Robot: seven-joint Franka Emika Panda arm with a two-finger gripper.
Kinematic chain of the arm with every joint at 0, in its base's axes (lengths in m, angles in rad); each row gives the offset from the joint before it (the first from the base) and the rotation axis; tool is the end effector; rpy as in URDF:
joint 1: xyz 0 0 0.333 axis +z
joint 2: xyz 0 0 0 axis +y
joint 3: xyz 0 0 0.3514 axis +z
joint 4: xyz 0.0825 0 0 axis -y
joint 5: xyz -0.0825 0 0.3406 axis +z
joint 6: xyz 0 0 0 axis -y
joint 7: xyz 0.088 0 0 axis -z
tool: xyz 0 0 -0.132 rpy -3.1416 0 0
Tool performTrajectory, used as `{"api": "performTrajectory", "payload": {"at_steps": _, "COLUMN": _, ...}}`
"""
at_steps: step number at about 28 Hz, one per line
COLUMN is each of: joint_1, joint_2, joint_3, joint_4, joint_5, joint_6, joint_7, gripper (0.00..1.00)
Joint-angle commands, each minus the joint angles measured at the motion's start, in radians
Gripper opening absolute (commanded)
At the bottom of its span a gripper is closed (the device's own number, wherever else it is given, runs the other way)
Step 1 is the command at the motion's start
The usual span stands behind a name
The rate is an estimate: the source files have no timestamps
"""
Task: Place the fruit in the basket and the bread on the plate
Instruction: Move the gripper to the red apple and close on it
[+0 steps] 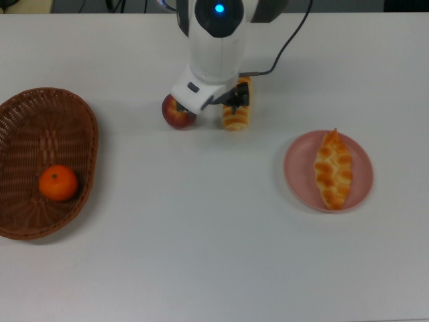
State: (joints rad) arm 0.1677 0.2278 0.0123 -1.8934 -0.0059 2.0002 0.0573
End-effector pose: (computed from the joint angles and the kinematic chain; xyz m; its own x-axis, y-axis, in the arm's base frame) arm 0.5556 0.1002 0.4072 0.9850 0.1235 -0.1204 0.1255 -0.9920 0.0092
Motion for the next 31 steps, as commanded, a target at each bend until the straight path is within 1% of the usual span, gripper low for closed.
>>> {"api": "performTrajectory", "payload": {"at_steps": 1, "joint_1": -0.043, "joint_2": -0.094, "joint_3": -0.006, "joint_4": -0.092, "joint_5": -0.029, "joint_6": 0.028, "joint_7": 0.055, "gripper": 1.00}}
{"api": "performTrajectory", "payload": {"at_steps": 5, "joint_1": -0.077, "joint_2": -0.108, "joint_3": -0.008, "joint_4": -0.095, "joint_5": -0.054, "joint_6": 0.022, "joint_7": 0.058, "gripper": 1.00}}
{"api": "performTrajectory", "payload": {"at_steps": 6, "joint_1": -0.080, "joint_2": -0.108, "joint_3": -0.008, "joint_4": -0.102, "joint_5": -0.068, "joint_6": 0.022, "joint_7": 0.058, "gripper": 1.00}}
{"api": "performTrajectory", "payload": {"at_steps": 7, "joint_1": -0.082, "joint_2": -0.107, "joint_3": -0.009, "joint_4": -0.118, "joint_5": -0.107, "joint_6": 0.025, "joint_7": 0.070, "gripper": 1.00}}
{"api": "performTrajectory", "payload": {"at_steps": 8, "joint_1": -0.083, "joint_2": -0.105, "joint_3": -0.009, "joint_4": -0.127, "joint_5": -0.124, "joint_6": 0.028, "joint_7": 0.078, "gripper": 1.00}}
{"api": "performTrajectory", "payload": {"at_steps": 11, "joint_1": -0.088, "joint_2": -0.099, "joint_3": -0.009, "joint_4": -0.159, "joint_5": -0.155, "joint_6": 0.042, "joint_7": 0.091, "gripper": 1.00}}
{"api": "performTrajectory", "payload": {"at_steps": 15, "joint_1": -0.086, "joint_2": -0.099, "joint_3": -0.009, "joint_4": -0.202, "joint_5": -0.158, "joint_6": 0.109, "joint_7": 0.093, "gripper": 1.00}}
{"api": "performTrajectory", "payload": {"at_steps": 18, "joint_1": -0.077, "joint_2": -0.096, "joint_3": -0.006, "joint_4": -0.217, "joint_5": -0.157, "joint_6": 0.132, "joint_7": 0.107, "gripper": 1.00}}
{"api": "performTrajectory", "payload": {"at_steps": 23, "joint_1": -0.071, "joint_2": -0.085, "joint_3": -0.005, "joint_4": -0.224, "joint_5": -0.158, "joint_6": 0.146, "joint_7": 0.122, "gripper": 1.00}}
{"api": "performTrajectory", "payload": {"at_steps": 26, "joint_1": -0.077, "joint_2": -0.100, "joint_3": -0.005, "joint_4": -0.224, "joint_5": -0.157, "joint_6": 0.140, "joint_7": 0.122, "gripper": 1.00}}
{"api": "performTrajectory", "payload": {"at_steps": 28, "joint_1": -0.085, "joint_2": -0.123, "joint_3": -0.006, "joint_4": -0.224, "joint_5": -0.157, "joint_6": 0.134, "joint_7": 0.121, "gripper": 1.00}}
{"api": "performTrajectory", "payload": {"at_steps": 31, "joint_1": -0.088, "joint_2": -0.122, "joint_3": -0.008, "joint_4": -0.224, "joint_5": -0.157, "joint_6": 0.131, "joint_7": 0.116, "gripper": 1.00}}
